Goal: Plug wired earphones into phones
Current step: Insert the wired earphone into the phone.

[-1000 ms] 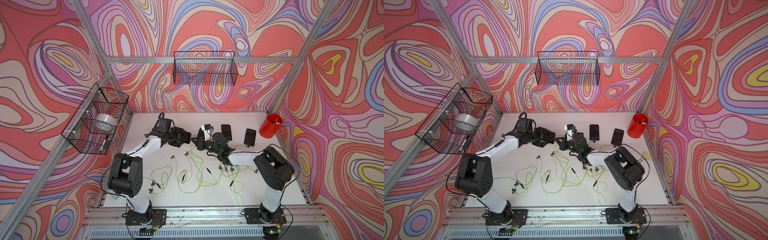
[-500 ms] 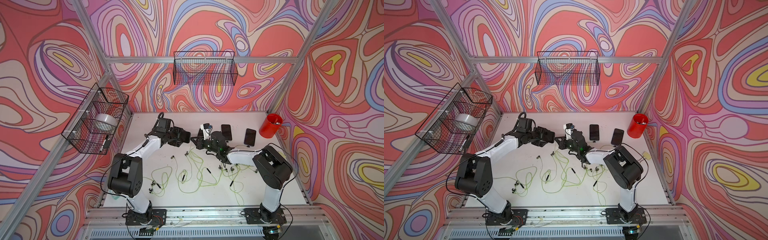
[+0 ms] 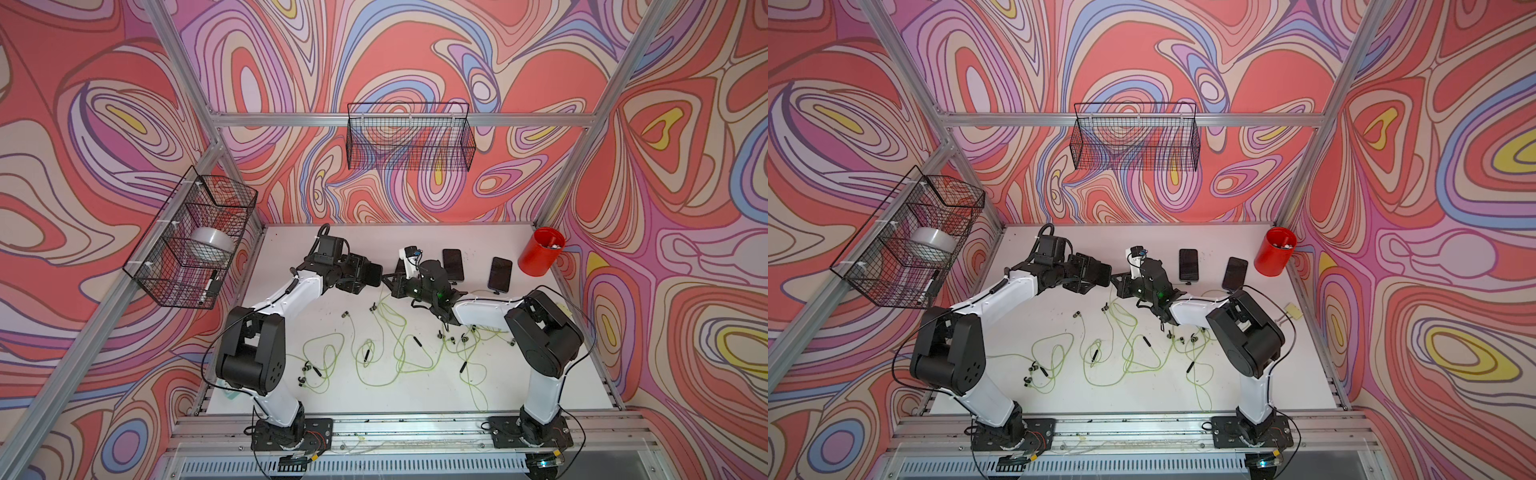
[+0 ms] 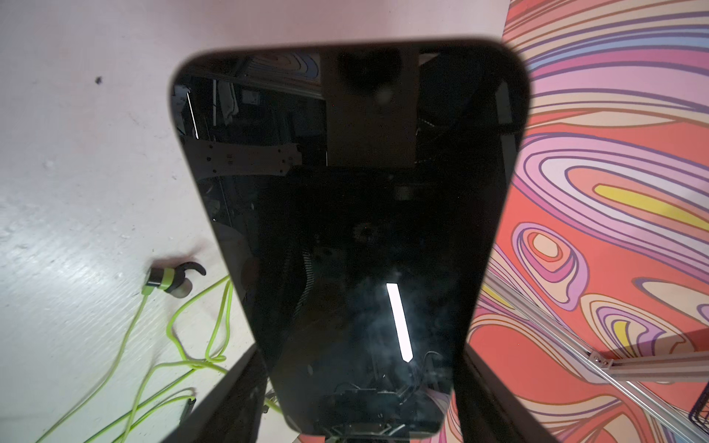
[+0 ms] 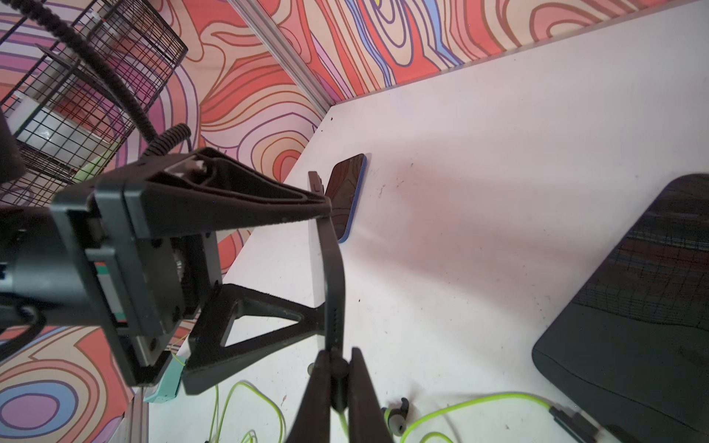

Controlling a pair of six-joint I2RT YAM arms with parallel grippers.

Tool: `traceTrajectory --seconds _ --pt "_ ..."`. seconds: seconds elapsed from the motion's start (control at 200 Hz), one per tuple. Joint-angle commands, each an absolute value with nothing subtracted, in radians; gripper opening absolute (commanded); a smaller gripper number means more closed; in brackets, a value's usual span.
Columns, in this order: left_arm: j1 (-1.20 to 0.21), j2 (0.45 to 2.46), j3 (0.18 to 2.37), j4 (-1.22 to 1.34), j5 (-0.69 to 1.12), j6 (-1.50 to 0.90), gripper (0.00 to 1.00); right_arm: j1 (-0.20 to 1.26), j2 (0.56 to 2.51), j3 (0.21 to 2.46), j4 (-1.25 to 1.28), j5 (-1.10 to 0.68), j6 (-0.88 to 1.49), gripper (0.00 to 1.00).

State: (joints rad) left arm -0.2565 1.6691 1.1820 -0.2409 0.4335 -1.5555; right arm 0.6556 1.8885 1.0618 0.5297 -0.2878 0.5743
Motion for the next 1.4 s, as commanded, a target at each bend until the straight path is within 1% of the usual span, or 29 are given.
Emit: traceTrajectory --seconds 0.0,0.2,0.24,0.26,0.325,0.431,0.491,0.566,0.631,0.651,0.866,1.002,1.132,1.292,1.397 --pt "-0.311 1.634 1.235 -0.251 0.550 -1.516 0.00 0.661 1.917 1.097 0.480 -0.285 0.537 0.00" --pt "-0.316 1.637 1.238 -0.257 0.540 -1.498 0.00 0.660 1.924 1.111 0.471 -0.296 0.538 0.00" --pt "-0.312 1.644 1.241 -0.289 0.533 -1.493 0.00 0.660 1.918 1.112 0.461 -0.299 0.540 0.00" --pt "-0.308 1.647 1.242 -0.291 0.531 -1.494 0.00 0.658 1.914 1.108 0.458 -0.299 0.541 0.01" --pt "-0.300 1.660 1.242 -0.286 0.529 -1.493 0.00 0.655 1.900 1.103 0.444 -0.301 0.541 0.10" --pt "-0.283 1.692 1.257 -0.297 0.515 -1.481 0.00 0.635 1.881 1.118 0.369 -0.329 0.554 0.31" --pt "-0.272 1.710 1.273 -0.303 0.504 -1.466 0.00 0.614 1.864 1.119 0.333 -0.367 0.570 0.41" --pt "-0.256 1.731 1.312 -0.345 0.477 -1.419 0.00 0.585 1.825 1.090 0.306 -0.402 0.590 0.47" --pt "-0.244 1.746 1.350 -0.386 0.456 -1.361 0.00 0.566 1.779 1.059 0.259 -0.404 0.579 0.49" --pt "-0.242 1.751 1.362 -0.398 0.452 -1.340 0.00 0.562 1.753 1.052 0.239 -0.395 0.571 0.51" --pt "-0.222 1.791 1.516 -0.610 0.439 -1.006 0.00 0.548 1.617 1.015 -0.033 -0.222 0.431 0.53" --pt "-0.210 1.790 1.622 -0.781 0.414 -0.791 0.00 0.531 1.588 0.992 -0.075 -0.183 0.410 0.53" --pt "-0.180 1.812 1.722 -0.892 0.382 -0.650 0.00 0.528 1.591 1.000 -0.093 -0.164 0.406 0.53" --pt "-0.174 1.941 1.899 -0.987 0.300 -0.526 0.00 0.529 1.589 1.013 -0.109 -0.164 0.402 0.52" --pt "-0.174 2.054 2.027 -1.022 0.282 -0.465 0.00 0.528 1.564 1.005 -0.133 -0.147 0.397 0.52"
